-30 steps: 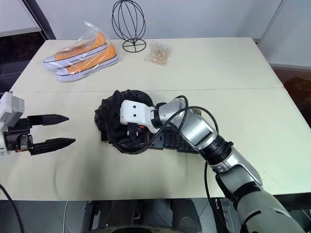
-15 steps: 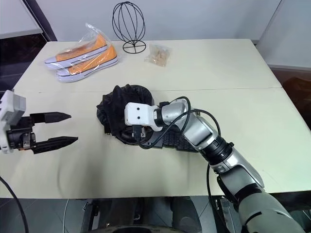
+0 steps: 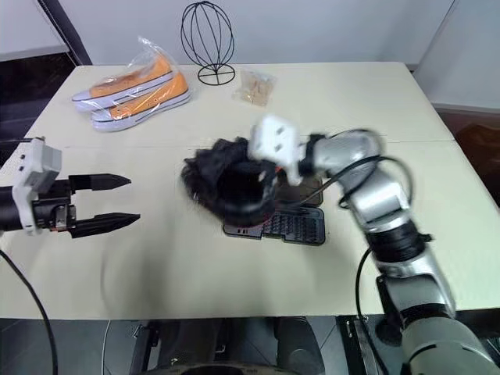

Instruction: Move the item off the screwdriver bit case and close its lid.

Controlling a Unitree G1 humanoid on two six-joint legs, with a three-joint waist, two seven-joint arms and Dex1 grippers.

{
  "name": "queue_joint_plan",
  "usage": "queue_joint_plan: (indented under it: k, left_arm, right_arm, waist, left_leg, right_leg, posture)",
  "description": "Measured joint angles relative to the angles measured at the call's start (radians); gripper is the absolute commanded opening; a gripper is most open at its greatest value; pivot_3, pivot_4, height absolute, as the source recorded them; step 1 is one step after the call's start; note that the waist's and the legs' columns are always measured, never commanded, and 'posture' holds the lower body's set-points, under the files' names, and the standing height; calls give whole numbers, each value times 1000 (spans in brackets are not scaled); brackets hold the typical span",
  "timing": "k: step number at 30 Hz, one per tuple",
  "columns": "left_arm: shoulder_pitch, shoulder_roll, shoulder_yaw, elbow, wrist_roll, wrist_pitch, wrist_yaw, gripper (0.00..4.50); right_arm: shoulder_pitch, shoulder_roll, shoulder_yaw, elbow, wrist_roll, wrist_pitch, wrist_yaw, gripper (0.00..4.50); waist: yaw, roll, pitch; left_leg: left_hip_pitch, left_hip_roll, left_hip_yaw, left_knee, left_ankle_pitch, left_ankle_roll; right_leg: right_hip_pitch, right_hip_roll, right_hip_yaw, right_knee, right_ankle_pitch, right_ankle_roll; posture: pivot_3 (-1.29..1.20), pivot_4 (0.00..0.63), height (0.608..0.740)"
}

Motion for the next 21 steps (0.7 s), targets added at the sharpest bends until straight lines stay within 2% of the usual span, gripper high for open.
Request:
queue_joint_plan:
  k: [4, 8, 14, 21]
  left_arm:
    - [-56, -6, -46, 38, 14, -16, -16, 4500]
    - [-110, -14, -109, 87, 37, -37, -39, 4500]
    - [-209, -47, -195, 135, 72, -61, -70, 4500]
    - [-234, -62, -225, 157, 98, -67, -86, 4500]
  right_arm:
    - [44, -163, -206, -59, 98, 103, -3, 114]
    - [303, -347, -406, -58, 84, 111, 27, 114]
    - [631, -395, -606, -12, -25, -14, 30, 114]
    - [796, -399, -695, 146, -173, -245, -43, 114]
  waist:
    - [-1, 0, 0]
    - [6, -1, 0]
    - [-6, -1, 0]
    - [-3, -1, 0]
  left_leg:
    - [0, 1, 0, 0, 0, 0]
    - [-1, 0, 1, 0, 0, 0]
    - [2, 1, 4, 0, 0, 1]
    - [3, 2, 5, 1, 0, 1]
  right_leg:
    - [0, 1, 0, 0, 0, -1]
    - [1, 1, 0, -1, -1, -1]
    - [1, 5, 3, 1, 0, 0]
    - [2, 7, 4, 2, -1, -1]
  posture:
    - [0, 150, 740]
    - [0, 150, 740]
    - [0, 150, 740]
    - [0, 150, 740]
